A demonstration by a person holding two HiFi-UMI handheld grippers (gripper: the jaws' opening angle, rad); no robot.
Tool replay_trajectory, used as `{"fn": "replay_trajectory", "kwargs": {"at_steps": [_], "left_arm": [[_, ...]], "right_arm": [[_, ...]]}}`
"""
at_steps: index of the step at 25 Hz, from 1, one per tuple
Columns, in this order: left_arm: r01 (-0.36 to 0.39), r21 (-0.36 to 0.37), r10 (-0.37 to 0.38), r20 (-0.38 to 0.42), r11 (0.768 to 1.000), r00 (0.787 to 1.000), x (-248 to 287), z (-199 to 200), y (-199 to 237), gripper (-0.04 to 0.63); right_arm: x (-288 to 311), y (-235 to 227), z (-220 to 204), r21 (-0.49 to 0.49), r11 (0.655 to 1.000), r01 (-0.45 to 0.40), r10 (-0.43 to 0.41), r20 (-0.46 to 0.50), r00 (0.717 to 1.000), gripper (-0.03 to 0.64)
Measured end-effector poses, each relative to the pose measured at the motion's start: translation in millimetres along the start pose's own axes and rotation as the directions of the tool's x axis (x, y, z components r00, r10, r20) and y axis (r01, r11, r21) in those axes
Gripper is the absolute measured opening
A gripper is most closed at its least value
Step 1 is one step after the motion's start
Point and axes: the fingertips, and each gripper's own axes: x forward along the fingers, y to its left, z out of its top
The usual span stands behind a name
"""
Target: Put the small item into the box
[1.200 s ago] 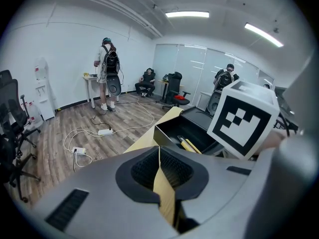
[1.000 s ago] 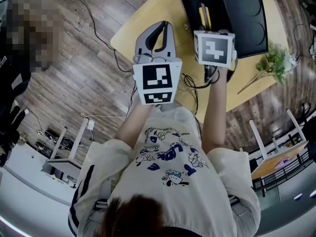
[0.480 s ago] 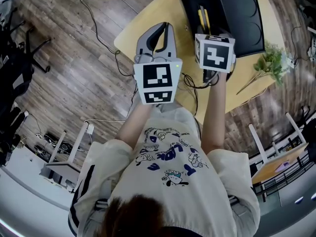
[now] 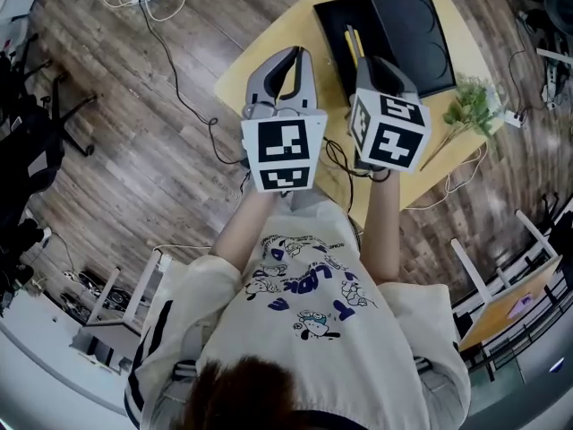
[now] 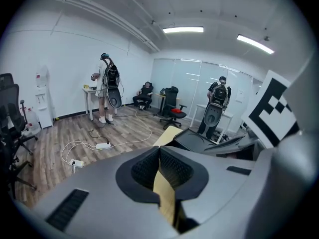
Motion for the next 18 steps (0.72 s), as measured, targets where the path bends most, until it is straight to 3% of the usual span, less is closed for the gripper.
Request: {"fn": "replay_trajectory", "kwargs": {"at_steps": [8, 18], "left_arm": [[0.035, 0.042, -0.040, 0.104, 0.998, 0.994, -34.3, 40.4, -12.8, 0.020], [0.043, 0.070, -0.056, 0.197, 0.997, 0.979, -77.4, 70.1, -17.6, 0.020]], "right_arm": [[-62.6, 10.5, 33.9, 0.039, 0.999, 0.034, -0.041, 0.205, 0.978, 0.043], [-115.6, 35.9, 46.3, 0.058, 0.998, 0.034, -0.052, 0.346, 0.937, 0.040]]}}
